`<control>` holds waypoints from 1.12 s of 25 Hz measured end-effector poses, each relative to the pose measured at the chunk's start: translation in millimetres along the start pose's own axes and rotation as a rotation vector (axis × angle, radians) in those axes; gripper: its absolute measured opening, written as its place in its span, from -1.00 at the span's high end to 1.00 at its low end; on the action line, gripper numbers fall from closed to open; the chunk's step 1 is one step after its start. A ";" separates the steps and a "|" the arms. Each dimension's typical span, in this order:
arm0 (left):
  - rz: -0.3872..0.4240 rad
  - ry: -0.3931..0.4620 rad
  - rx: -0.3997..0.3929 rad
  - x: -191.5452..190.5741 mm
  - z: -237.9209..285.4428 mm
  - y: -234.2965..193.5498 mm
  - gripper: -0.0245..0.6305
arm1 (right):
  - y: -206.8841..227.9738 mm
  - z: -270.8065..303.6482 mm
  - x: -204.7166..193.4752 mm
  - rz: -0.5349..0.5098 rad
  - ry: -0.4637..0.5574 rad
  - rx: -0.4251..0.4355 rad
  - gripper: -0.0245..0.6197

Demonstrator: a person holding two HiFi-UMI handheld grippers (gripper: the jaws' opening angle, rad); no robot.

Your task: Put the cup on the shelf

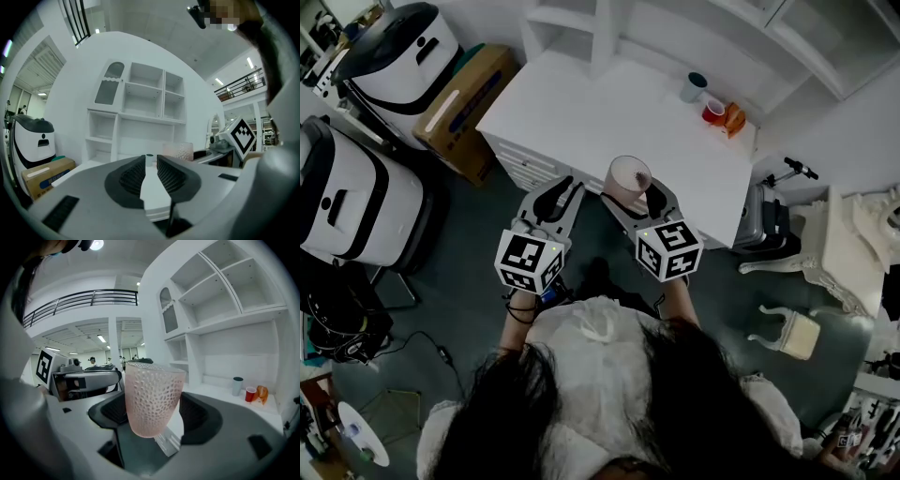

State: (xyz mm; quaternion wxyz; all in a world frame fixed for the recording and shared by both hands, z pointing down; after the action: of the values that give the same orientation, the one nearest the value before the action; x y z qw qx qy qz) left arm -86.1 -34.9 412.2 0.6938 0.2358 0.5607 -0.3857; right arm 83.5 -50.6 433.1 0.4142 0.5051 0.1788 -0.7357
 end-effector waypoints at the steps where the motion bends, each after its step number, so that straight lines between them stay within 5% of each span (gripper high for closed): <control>1: 0.004 -0.001 -0.001 3.6 8.9 -0.4 0.67 | 8.4 2.0 2.6 0.002 0.001 0.000 -0.15; 10: -0.017 0.022 0.008 27.7 70.3 -6.0 0.67 | 74.4 20.0 21.4 0.010 0.015 0.021 -0.15; 28: 0.032 -0.031 0.018 43.9 124.3 -25.6 0.67 | 122.5 51.4 35.3 0.055 0.017 0.026 -0.15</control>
State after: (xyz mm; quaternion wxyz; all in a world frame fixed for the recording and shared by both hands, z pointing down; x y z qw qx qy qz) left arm -29.2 -156.3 405.1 0.7062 0.2450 0.5426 -0.3833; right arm 144.6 -173.4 442.6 0.4263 0.5215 0.1590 -0.7218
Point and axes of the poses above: the fingertips, and each gripper's own axes: z forward along the fingers, y to its right, x out of its top, the point moved 7 cm from there along -z, backward along the fingers, and after that the axes turned 9 degrees about -y, right-handed, at the moved point
